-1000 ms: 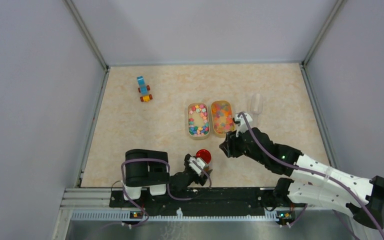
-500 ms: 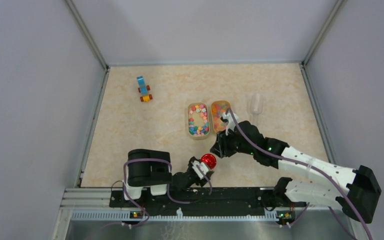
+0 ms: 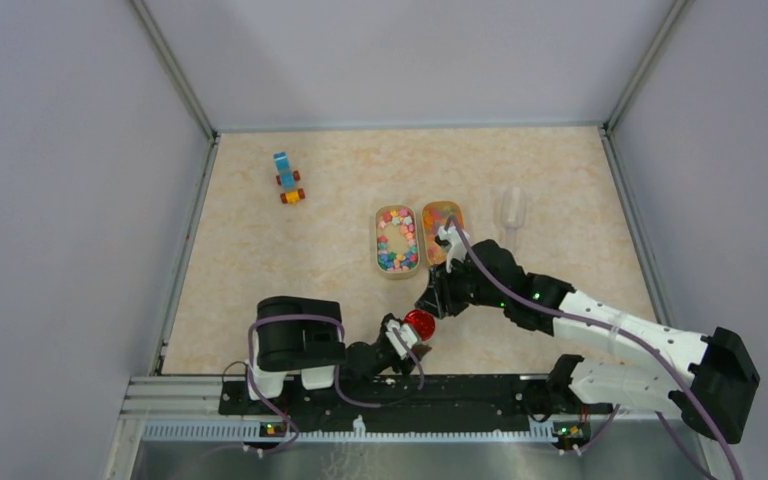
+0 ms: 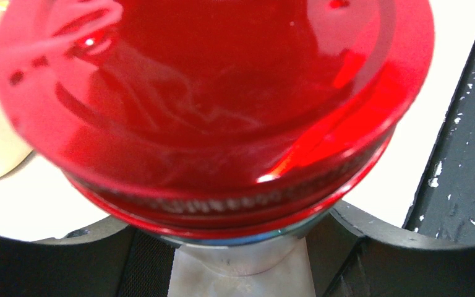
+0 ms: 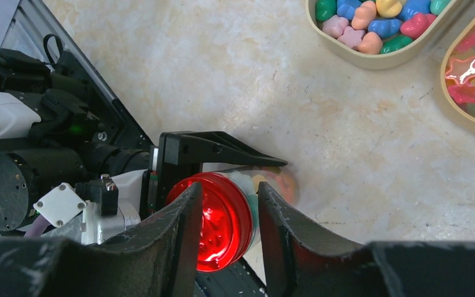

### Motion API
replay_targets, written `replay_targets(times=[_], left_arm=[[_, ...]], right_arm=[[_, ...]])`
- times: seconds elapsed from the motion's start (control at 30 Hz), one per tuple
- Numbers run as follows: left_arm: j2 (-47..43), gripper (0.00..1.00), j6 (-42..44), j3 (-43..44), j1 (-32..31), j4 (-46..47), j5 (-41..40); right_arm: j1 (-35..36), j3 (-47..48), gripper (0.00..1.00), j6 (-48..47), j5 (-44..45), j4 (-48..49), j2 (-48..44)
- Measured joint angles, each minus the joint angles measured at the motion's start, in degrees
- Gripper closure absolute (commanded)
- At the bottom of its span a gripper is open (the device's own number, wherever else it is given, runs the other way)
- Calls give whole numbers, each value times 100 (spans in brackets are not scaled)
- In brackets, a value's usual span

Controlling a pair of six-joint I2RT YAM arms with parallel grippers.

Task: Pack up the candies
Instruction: Screw the bottle lid onto the packing bottle.

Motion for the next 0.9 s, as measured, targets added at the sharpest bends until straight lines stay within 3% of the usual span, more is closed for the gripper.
replay_targets(times=[0.33,0.6,0.9], left_arm=[[105,46,-308,98,153,4,365],[136,46,-382,125,192,7,437],[138,47,-459,122,306,7,595]], right_arm=[[-4,-66,68,-85,-155,-35,151],[-4,-138,79,-127,-251,-20,155],[9,-881,84,219,-133,479,-629]])
